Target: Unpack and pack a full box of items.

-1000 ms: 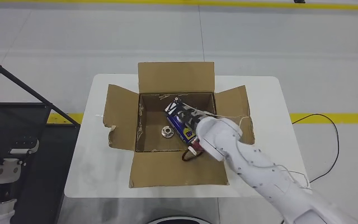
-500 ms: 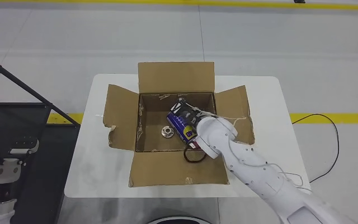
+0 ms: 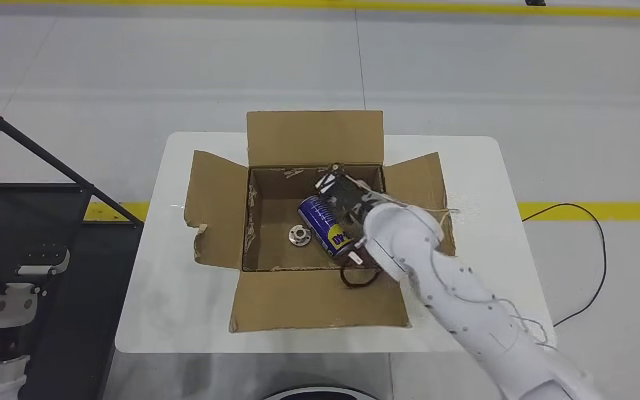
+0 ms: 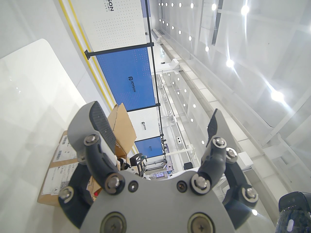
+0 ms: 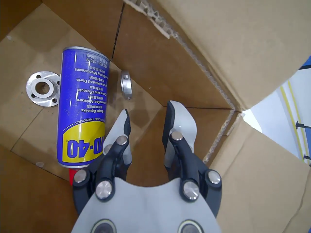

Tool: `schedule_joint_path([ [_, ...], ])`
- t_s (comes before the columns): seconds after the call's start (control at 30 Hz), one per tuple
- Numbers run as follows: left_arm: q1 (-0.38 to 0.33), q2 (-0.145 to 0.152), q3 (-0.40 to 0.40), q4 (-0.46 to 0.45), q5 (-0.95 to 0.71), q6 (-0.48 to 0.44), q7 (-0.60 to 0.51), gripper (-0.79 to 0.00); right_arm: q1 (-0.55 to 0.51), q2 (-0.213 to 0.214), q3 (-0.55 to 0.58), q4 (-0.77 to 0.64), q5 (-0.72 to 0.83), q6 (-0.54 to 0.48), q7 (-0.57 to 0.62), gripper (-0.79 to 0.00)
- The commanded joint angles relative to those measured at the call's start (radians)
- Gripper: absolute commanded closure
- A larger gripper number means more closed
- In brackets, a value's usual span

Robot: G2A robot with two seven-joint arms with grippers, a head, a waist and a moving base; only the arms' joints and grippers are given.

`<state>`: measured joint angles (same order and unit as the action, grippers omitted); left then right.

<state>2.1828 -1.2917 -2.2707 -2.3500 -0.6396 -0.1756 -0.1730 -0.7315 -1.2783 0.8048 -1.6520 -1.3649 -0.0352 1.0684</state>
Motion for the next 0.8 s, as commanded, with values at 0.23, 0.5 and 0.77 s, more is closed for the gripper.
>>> schedule_joint_path([
  [0.23,-0.063,0.019,0.017,0.042,0.071,0.151,-0.229,-0.785,-0.178,0.051,0.318,-0.280,0.216,-0.098,-0.066,-0.785],
  [0.5,-0.197,0.053,0.078,0.112,0.105,0.296,-0.490,-0.785,-0.304,0.078,0.577,-0.398,0.509,-0.185,-0.109,-0.785],
  [0.77,-0.262,0.062,0.143,0.140,0.131,0.306,-0.508,-0.785,-0.348,0.089,0.670,-0.414,0.638,-0.235,-0.114,-0.785],
])
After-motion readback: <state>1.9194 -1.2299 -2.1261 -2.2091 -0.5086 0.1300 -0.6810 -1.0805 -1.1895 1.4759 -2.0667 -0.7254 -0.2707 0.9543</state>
